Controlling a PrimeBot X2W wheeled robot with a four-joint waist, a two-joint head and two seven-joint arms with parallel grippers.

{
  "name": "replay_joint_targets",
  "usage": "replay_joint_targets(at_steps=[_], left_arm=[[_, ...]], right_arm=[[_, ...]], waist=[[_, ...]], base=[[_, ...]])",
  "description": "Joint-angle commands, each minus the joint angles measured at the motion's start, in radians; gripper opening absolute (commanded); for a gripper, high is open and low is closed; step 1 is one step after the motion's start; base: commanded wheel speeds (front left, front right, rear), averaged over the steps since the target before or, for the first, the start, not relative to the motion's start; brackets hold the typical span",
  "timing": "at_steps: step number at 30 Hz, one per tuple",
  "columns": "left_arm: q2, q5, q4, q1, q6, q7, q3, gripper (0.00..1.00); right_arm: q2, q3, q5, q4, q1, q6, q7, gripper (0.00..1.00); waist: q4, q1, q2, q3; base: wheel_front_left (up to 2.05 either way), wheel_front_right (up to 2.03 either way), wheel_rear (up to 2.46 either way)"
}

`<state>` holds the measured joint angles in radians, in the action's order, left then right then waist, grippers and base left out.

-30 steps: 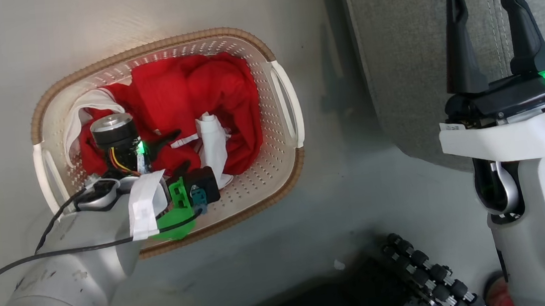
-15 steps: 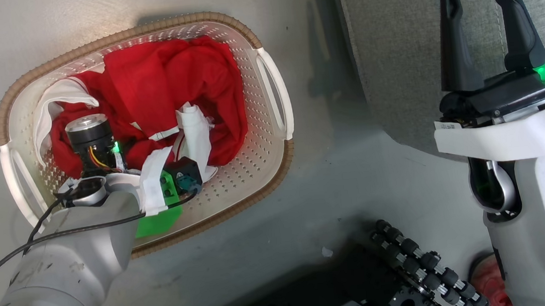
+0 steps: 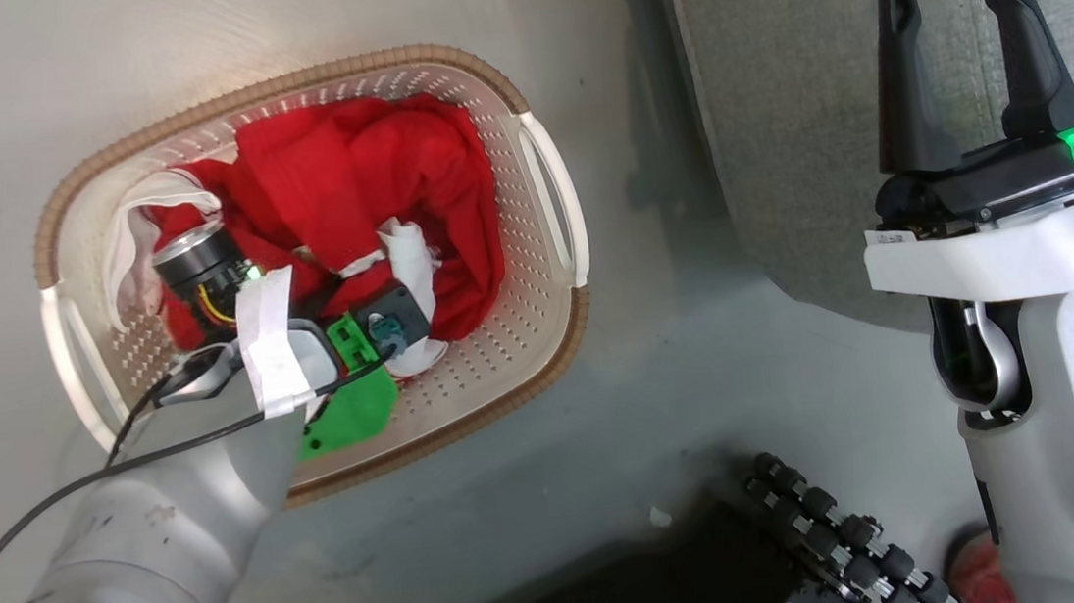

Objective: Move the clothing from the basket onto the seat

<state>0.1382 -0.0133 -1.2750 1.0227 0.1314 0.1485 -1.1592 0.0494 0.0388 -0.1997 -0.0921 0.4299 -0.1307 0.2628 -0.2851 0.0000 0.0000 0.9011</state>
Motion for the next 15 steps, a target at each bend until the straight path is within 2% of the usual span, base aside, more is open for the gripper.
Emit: replay_joint_targets(at_steps=[1,4,9,15], left_arm=[[-0.005,-0.024,0.001,-0.022,-0.002,0.020,0.010,0.00],[-0.020,-0.053,0.014,-0.044,-0.010,0.066,0.028,0.00],[-0.044,-0.129,0.075,-0.105,-0.054,0.111,0.090,0.00],[-0.039,-0.234,0.271,-0.234,-0.106,0.117,0.206,0.00]], right_arm=[[0.002,-0.008,0.007,0.011,-0.015,0.000,0.003,1.00],[0.002,-0.011,0.021,0.029,-0.029,0.000,0.003,1.00],[0.002,-0.017,0.055,0.051,-0.070,0.000,0.003,1.00],[0.003,-0.014,0.087,0.092,-0.146,0.000,0.003,1.00]], waist=[[0.024,0.0000,0.0000,-0.049],[0.044,0.0000,0.0000,-0.107],[0.085,0.0000,0.0000,-0.224],[0.140,0.0000,0.0000,-0.390]], base=[[0.00,0.00,0.00],[0.00,0.00,0.00],[0.00,0.00,0.00],[0.00,0.00,0.00]])
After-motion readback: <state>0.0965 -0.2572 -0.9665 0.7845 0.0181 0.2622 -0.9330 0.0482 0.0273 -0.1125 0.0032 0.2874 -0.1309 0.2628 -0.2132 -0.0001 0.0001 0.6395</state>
